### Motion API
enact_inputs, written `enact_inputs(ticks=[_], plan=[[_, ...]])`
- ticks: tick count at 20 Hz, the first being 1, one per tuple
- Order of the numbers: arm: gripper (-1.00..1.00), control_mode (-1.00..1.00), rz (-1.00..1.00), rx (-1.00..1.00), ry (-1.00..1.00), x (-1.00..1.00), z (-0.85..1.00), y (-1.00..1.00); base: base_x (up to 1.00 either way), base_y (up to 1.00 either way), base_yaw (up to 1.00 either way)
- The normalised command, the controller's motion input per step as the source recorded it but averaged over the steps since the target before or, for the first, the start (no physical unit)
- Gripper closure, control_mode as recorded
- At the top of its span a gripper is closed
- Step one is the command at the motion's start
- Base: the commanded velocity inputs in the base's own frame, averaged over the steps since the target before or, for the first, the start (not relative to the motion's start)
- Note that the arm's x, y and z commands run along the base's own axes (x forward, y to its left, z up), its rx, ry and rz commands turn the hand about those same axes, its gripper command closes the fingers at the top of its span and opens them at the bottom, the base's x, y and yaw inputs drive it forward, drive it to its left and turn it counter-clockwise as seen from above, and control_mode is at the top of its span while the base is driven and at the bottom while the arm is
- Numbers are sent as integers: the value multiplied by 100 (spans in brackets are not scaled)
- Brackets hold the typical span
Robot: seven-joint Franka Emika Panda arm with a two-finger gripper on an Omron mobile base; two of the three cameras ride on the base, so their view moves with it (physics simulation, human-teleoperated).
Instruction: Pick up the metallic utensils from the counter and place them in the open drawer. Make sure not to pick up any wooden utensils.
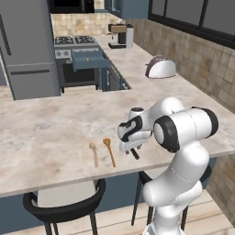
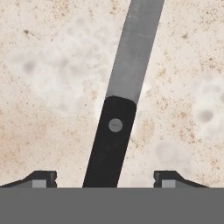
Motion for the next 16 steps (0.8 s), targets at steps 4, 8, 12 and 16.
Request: enact_inputs(ticks=[4, 8, 12, 16], plan=[[-100, -100, 0, 2, 0, -8, -5, 0, 0, 0, 0], [-100, -100, 0, 0, -9, -8, -21, 0, 0, 0, 0], [-100, -100, 0, 0, -6, -2, -18, 0, 0, 0, 0], [-100, -100, 0, 0, 0, 0, -18, 0, 0, 0, 0]])
